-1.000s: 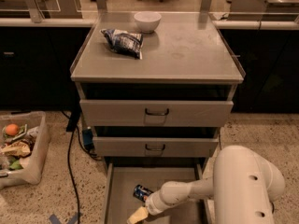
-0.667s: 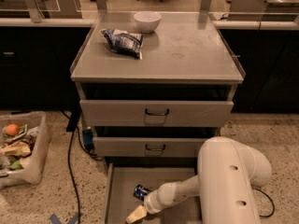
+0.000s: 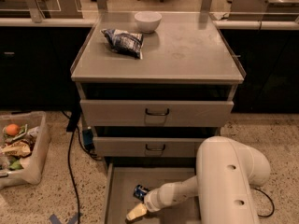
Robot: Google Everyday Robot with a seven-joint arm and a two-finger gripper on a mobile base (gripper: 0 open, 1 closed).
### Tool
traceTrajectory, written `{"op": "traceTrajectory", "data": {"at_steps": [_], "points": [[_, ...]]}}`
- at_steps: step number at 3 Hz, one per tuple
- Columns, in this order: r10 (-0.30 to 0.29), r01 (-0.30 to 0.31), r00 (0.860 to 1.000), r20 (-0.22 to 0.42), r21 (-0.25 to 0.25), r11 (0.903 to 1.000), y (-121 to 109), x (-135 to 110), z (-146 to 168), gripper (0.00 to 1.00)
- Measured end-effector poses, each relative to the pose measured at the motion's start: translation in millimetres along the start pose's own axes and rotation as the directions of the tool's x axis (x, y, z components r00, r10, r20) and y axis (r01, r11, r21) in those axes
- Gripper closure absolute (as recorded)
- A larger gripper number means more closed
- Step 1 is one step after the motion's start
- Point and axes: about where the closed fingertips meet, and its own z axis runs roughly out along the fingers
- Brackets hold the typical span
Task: Pick pepsi can from bottom drawer and place on counter
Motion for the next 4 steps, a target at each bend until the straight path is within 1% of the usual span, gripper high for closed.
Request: {"op": "traceTrajectory", "data": {"at_steps": [1,2,3,4], "points": [[-0.061,0.062,0.998,-0.017,0.041,0.9972,-4,0,3,0.0],[-0.112,0.112,0.994,-0.006,0.068,0.9914,-6,-10,10,0.0],[-0.112,0.112,0.994,-0.006,0.068,0.9914,-6,-10,10,0.0],[-0.03,0.028,0.998,0.064,0.047,0.9985,-7,-7,13,0.0]]}}
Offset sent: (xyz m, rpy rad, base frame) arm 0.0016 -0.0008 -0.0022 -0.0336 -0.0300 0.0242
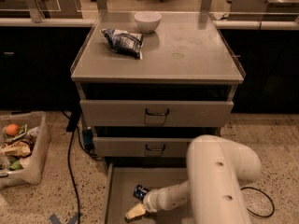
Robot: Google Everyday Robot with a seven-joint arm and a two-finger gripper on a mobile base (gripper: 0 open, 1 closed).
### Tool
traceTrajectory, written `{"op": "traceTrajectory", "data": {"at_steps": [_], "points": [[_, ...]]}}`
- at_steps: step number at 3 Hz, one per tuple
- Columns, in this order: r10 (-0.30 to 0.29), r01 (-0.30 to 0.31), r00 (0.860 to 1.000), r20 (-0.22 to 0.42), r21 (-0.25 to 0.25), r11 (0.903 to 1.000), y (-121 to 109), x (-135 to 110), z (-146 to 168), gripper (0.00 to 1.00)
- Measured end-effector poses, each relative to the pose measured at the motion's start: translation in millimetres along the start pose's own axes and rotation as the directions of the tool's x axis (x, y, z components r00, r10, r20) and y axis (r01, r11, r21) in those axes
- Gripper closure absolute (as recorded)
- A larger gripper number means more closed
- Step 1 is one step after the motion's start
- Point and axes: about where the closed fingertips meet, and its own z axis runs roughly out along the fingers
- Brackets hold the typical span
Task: Pick pepsi can from bottom drawer and place on counter
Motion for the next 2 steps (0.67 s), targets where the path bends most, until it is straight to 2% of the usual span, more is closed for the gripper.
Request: {"op": "traceTrajectory", "data": {"at_steps": [1,2], "points": [[0.191,-0.186,0.974,0.12,-0.054,0.9811,-5,7,28,0.0],[0.295,-0.287,0.936,0.192,-0.067,0.9555,-17,7,37,0.0]]}}
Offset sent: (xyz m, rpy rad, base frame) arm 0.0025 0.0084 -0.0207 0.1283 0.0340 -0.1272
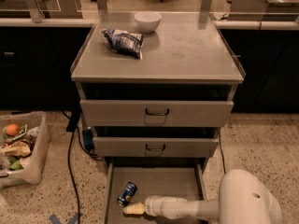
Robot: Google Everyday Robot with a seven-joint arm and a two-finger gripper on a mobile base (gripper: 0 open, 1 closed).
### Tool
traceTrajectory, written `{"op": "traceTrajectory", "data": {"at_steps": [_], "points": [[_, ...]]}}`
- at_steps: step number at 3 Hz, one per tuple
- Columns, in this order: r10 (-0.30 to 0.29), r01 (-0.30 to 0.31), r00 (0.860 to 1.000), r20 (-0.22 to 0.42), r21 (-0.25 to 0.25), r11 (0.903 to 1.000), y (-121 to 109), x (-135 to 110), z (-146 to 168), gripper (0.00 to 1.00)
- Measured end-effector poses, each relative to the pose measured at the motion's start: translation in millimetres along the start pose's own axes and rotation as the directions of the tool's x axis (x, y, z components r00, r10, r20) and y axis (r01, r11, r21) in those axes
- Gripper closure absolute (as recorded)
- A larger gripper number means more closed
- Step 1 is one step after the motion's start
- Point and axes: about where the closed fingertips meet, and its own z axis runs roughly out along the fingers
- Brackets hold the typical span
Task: Pick pepsi can from bottom drawer and place on counter
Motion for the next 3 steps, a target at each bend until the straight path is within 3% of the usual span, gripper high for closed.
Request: {"op": "traceTrajectory", "data": {"at_steps": [1,2,3], "points": [[0.016,-0.017,1.0,-0.01,-0.035,0.9993,31,-8,29,0.0],[0.02,-0.02,1.0,-0.014,-0.031,0.9993,31,-7,29,0.0],[0.063,-0.063,0.998,-0.013,-0.035,0.9974,46,-26,24,0.0]]}}
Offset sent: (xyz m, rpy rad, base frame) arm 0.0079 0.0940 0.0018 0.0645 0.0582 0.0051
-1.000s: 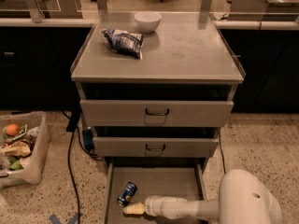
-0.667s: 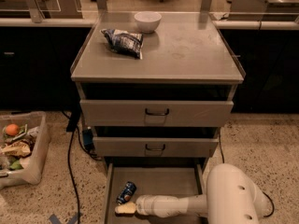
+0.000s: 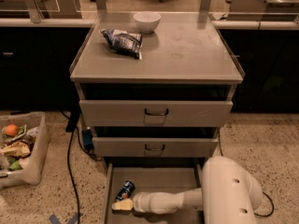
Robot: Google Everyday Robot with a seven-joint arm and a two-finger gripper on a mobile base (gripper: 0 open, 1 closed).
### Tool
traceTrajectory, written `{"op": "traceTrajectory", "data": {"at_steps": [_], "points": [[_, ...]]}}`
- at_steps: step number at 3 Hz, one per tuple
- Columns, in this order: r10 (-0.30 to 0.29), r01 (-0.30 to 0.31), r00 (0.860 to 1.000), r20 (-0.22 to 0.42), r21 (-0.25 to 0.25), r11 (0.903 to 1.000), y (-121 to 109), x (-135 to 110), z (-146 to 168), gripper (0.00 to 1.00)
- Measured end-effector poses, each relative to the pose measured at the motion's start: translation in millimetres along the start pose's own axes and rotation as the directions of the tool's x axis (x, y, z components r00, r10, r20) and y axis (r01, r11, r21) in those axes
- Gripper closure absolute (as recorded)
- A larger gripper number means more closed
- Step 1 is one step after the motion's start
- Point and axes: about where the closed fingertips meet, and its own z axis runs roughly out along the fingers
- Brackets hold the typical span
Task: Pick pepsi can from bottom drawer and place on counter
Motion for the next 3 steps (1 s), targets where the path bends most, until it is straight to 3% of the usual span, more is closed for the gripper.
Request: {"op": "traceTrajectory", "data": {"at_steps": [1,2,3], "points": [[0.004,-0.004,1.0,0.012,-0.046,0.999,29.6,-26.4,-15.6,0.0],[0.005,-0.004,1.0,0.012,-0.051,0.9987,32.9,-27.5,-14.2,0.0],[0.016,-0.016,1.0,-0.005,0.013,0.9998,23.7,-28.3,-9.1,0.0]]}}
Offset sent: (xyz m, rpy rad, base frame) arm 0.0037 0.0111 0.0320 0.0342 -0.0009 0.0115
